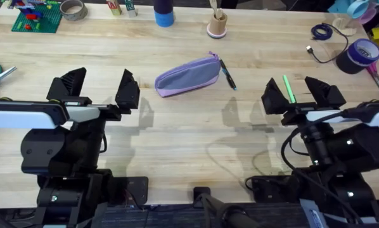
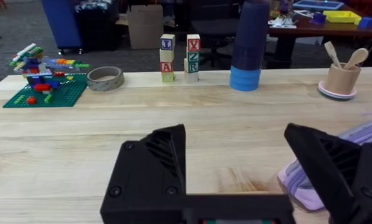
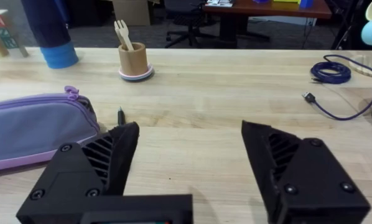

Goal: Unzip the bag, pick up the pens from the table one at a time and place them inside, then zip the bag closed.

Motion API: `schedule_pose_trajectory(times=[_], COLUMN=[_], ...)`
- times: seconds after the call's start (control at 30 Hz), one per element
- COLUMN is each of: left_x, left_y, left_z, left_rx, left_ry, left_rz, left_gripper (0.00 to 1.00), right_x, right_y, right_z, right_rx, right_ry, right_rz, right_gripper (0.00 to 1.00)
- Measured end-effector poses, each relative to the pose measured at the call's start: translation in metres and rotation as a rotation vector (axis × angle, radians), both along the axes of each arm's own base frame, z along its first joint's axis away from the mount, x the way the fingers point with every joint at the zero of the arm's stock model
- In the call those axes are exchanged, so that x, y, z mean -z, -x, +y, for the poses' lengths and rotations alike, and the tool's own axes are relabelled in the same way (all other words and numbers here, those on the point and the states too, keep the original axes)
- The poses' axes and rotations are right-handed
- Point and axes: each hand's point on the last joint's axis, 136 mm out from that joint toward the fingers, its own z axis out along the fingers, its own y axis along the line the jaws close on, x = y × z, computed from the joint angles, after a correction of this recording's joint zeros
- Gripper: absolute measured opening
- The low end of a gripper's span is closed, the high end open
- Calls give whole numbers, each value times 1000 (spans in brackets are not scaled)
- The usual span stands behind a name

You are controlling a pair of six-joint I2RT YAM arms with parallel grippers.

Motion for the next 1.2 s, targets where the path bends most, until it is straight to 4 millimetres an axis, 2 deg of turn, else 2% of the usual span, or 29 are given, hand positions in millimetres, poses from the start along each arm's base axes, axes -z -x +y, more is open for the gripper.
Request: schedule_pose_trajectory(times=[0.57, 0.67, 0.77, 0.83, 1.0, 1.07, 1.1, 1.2], left_x=[0, -4, -18, -30, -53, -58, -70, -87], left_y=[0, 1, 7, 12, 24, 25, 19, 9], left_z=[0, 0, 0, 0, 0, 0, 0, -2], left_rx=[0, -1, -1, -1, -8, -15, -24, -21], left_ry=[-2, 7, 12, 18, 73, 101, 135, 155], left_rz=[-1, 7, 23, 36, 161, 236, 317, 364], left_gripper=[993, 993, 993, 993, 993, 993, 993, 993], right_x=[0, 3, 6, -2, -42, -56, -68, -74], right_y=[0, 3, 13, 19, 23, 19, 8, -6], right_z=[-4, -4, -5, -5, -6, -6, -5, -5], right_rx=[23, 28, 41, 46, 44, 42, 39, 37], right_ry=[2, -44, -65, -67, -40, -26, -12, -5], right_rz=[-2, 49, 172, 232, 354, 411, 497, 586], right_gripper=[996, 996, 995, 995, 996, 996, 996, 996])
